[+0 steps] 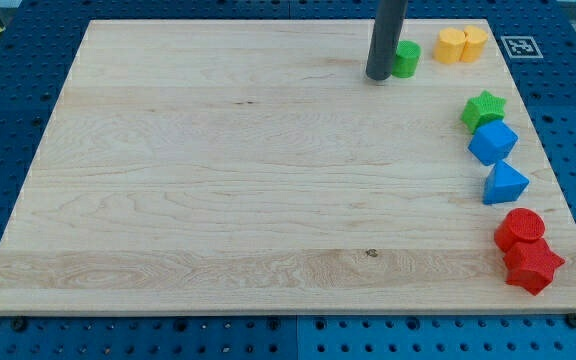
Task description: Move the green circle to the yellow heart
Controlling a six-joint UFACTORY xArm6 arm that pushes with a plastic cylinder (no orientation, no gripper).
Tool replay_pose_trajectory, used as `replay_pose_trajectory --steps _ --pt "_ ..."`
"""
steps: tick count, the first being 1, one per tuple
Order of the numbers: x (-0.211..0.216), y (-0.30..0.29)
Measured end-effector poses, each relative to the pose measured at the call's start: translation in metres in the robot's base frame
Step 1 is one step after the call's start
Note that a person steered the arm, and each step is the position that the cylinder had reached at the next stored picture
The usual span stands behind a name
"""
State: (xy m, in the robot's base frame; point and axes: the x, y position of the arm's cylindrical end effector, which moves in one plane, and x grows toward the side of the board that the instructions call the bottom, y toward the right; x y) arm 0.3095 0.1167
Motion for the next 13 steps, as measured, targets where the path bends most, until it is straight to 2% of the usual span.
replay_pose_trajectory --steps 4,6,7,8,9,10,13 --pt "-0.018 -0.012" --pt "0.000 0.042" --pt "0.009 0.048" --pt "0.026 0.013" --pt "0.018 -0.011" --pt "-0.020 0.002" --pt "-0.033 0.039"
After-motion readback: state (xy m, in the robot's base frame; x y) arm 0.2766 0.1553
